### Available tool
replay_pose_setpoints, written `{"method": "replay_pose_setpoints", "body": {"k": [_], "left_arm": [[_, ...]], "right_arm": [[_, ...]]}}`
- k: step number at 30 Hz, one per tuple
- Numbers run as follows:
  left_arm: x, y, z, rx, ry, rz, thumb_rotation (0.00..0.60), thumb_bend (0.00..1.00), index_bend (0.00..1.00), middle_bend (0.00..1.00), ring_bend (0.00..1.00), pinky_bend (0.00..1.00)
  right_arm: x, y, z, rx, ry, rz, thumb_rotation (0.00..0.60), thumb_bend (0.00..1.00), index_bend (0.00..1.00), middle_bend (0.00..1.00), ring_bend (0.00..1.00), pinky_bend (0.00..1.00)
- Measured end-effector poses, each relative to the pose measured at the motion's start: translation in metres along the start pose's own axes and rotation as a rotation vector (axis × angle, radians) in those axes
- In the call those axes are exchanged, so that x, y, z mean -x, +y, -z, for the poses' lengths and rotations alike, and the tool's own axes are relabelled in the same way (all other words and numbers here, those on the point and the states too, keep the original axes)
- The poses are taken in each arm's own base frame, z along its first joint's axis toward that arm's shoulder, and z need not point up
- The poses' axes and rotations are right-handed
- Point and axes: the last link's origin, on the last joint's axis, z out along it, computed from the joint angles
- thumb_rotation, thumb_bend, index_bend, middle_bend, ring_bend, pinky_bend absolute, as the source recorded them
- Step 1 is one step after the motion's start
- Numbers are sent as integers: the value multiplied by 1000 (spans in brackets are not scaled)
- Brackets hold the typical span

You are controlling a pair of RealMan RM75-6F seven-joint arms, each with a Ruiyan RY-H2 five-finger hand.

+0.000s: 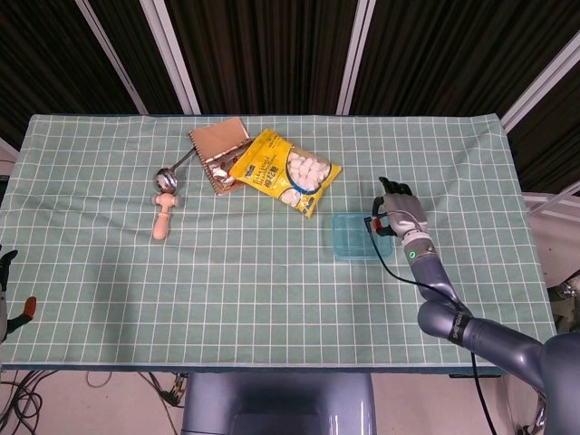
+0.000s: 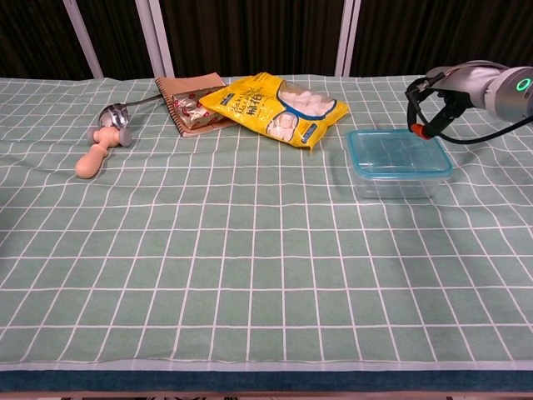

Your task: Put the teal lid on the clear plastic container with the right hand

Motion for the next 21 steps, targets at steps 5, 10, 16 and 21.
{"method": "replay_pose_setpoints", "body": {"k": [5, 10, 16, 21], "left_arm": [[0, 0, 0, -1, 0, -1, 600, 347, 127, 0, 0, 0], [0, 0, 0, -1, 1, -2, 600, 347, 127, 0, 0, 0], [0, 0, 0, -2, -1, -2, 600, 348, 128, 0, 0, 0], [0, 0, -1, -3, 0, -1, 600, 347, 129, 0, 0, 0]], "right_arm": [[0, 5, -3, 14, -2, -3, 600, 534, 586, 0, 0, 0], [3, 10, -5, 24, -13, -5, 600, 534, 586, 0, 0, 0], [10, 12, -5, 25, -33, -9, 600, 534, 586, 0, 0, 0], [14, 12, -6, 25, -43, -12, 600, 534, 586, 0, 0, 0]]}}
